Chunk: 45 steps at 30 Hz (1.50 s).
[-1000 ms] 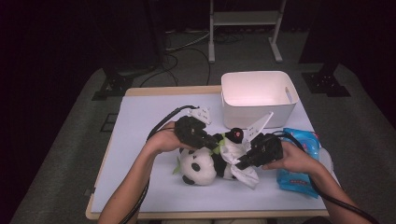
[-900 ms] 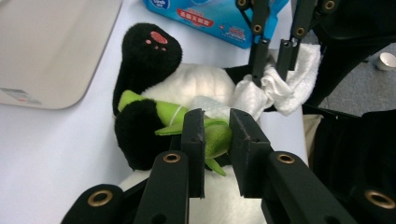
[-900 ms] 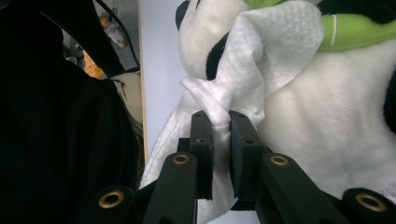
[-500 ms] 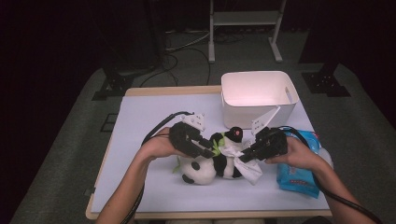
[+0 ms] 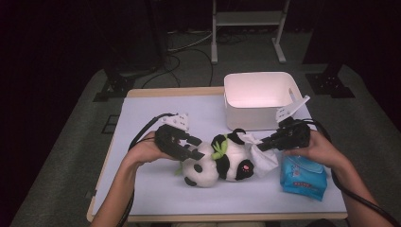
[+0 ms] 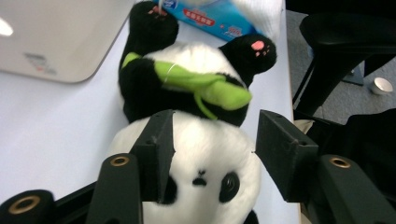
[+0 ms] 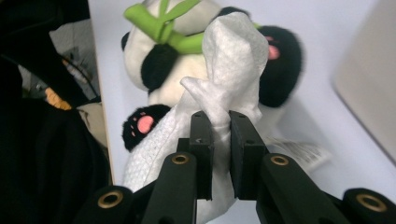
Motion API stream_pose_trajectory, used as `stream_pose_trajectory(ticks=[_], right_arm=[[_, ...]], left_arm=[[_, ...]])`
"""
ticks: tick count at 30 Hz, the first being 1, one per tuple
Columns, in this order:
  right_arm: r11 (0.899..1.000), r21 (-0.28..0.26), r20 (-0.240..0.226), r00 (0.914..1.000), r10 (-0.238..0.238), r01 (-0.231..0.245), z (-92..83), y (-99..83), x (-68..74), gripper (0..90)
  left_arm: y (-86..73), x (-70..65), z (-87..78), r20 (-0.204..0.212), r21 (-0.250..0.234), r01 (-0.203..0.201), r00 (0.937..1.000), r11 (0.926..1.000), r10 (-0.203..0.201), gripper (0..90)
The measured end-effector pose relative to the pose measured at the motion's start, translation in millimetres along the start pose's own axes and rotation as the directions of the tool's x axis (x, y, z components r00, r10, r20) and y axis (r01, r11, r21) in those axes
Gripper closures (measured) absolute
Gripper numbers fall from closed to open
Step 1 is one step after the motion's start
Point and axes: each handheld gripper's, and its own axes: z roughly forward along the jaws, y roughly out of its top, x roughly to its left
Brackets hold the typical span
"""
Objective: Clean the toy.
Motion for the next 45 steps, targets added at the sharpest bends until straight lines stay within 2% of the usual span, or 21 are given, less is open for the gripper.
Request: stream_pose_trajectory(ticks=[2, 3, 5, 8, 11, 13, 16, 17, 19, 22, 23, 25, 29, 30, 32, 36, 45], right_arm=[[1.000, -0.005, 0.013, 0.9999, 0.005, -0.005, -4.8, -2.3, -2.2, 80.4], [1.000, -0.012, 0.037, 0.9990, 0.026, -0.026, -15.3, -7.9, -6.1, 80.4], [0.999, -0.015, 0.044, 0.9985, 0.032, -0.032, -18.9, -9.8, -7.3, 80.3], [0.998, -0.020, 0.080, 0.9947, 0.064, -0.063, -34.2, -18.2, -11.4, 80.3], [0.996, -0.025, 0.116, 0.9891, 0.090, -0.088, -48.2, -26.8, -15.2, 80.3], [0.995, -0.027, 0.125, 0.9873, 0.098, -0.095, -51.8, -29.0, -15.9, 80.3], [0.992, -0.036, 0.155, 0.9798, 0.127, -0.123, -63.3, -37.7, -19.0, 80.2], [0.989, -0.042, 0.168, 0.9748, 0.146, -0.141, -70.7, -44.9, -21.0, 80.2], [0.986, -0.040, 0.188, 0.9681, 0.166, -0.161, -77.4, -51.7, -23.1, 80.0], [0.979, -0.048, 0.202, 0.9582, 0.203, -0.197, -85.5, -61.0, -27.3, 80.0], [0.977, -0.051, 0.206, 0.9550, 0.213, -0.207, -87.0, -64.0, -28.9, 80.0], [0.970, -0.043, 0.229, 0.9426, 0.243, -0.240, -88.8, -76.4, -34.6, 79.6], [0.963, -0.021, 0.247, 0.9322, 0.265, -0.268, -82.9, -90.9, -37.9, 78.9], [0.963, -0.021, 0.247, 0.9322, 0.265, -0.268, -82.9, -90.9, -37.9, 78.9], [0.956, -0.012, 0.255, 0.9233, 0.287, -0.294, -77.4, -102.7, -40.0, 78.0], [0.950, -0.013, 0.252, 0.9183, 0.305, -0.312, -73.1, -113.6, -42.0, 73.8], [0.946, -0.039, 0.238, 0.9163, 0.322, -0.322, -76.1, -121.5, -42.4, 62.2]], left_arm=[[-3.4, 0.4, -1.4, -0.009, -0.003, 0.009, 0.9999, 1.0000, -0.009, 43.2], [-8.5, 1.5, -3.5, -0.012, -0.009, 0.014, 0.9998, 0.9999, -0.014, 42.0], [-11.7, 2.2, -4.9, -0.023, -0.009, 0.021, 0.9995, 0.9997, -0.021, 41.1], [-19.1, 2.9, -8.6, -0.037, -0.018, 0.042, 0.9984, 0.9990, -0.042, 38.3], [-23.6, 3.9, -13.2, -0.051, -0.016, 0.045, 0.9977, 0.9988, -0.046, 36.8], [-27.1, 3.3, -16.0, -0.064, -0.014, 0.053, 0.9965, 0.9985, -0.054, 36.0], [-33.6, 3.3, -19.8, -0.091, -0.019, 0.067, 0.9935, 0.9976, -0.068, 33.1], [-36.3, 3.7, -21.0, -0.091, -0.028, 0.070, 0.9933, 0.9972, -0.072, 32.2], [-42.3, 4.8, -24.4, -0.116, -0.029, 0.081, 0.9897, 0.9963, -0.084, 30.8], [-45.3, 7.3, -26.4, -0.123, -0.039, 0.089, 0.9880, 0.9952, -0.093, 29.9], [-46.3, 7.9, -27.0, -0.128, -0.042, 0.096, 0.9867, 0.9945, -0.101, 29.7], [-48.1, 8.9, -26.9, -0.143, -0.042, 0.106, 0.9835, 0.9935, -0.111, 28.5], [-50.3, 8.4, -24.8, -0.143, -0.045, 0.111, 0.9829, 0.9928, -0.116, 27.3], [-51.3, 8.0, -23.7, -0.141, -0.048, 0.115, 0.9827, 0.9923, -0.120, 27.3], [-54.5, 6.8, -20.4, -0.145, -0.042, 0.120, 0.9815, 0.9919, -0.125, 26.8], [-56.5, 6.2, -18.4, -0.155, -0.023, 0.121, 0.9802, 0.9924, -0.123, 25.6], [-62.2, 6.0, -16.6, -0.168, -0.021, 0.145, 0.9747, 0.9891, -0.147, 21.2]])
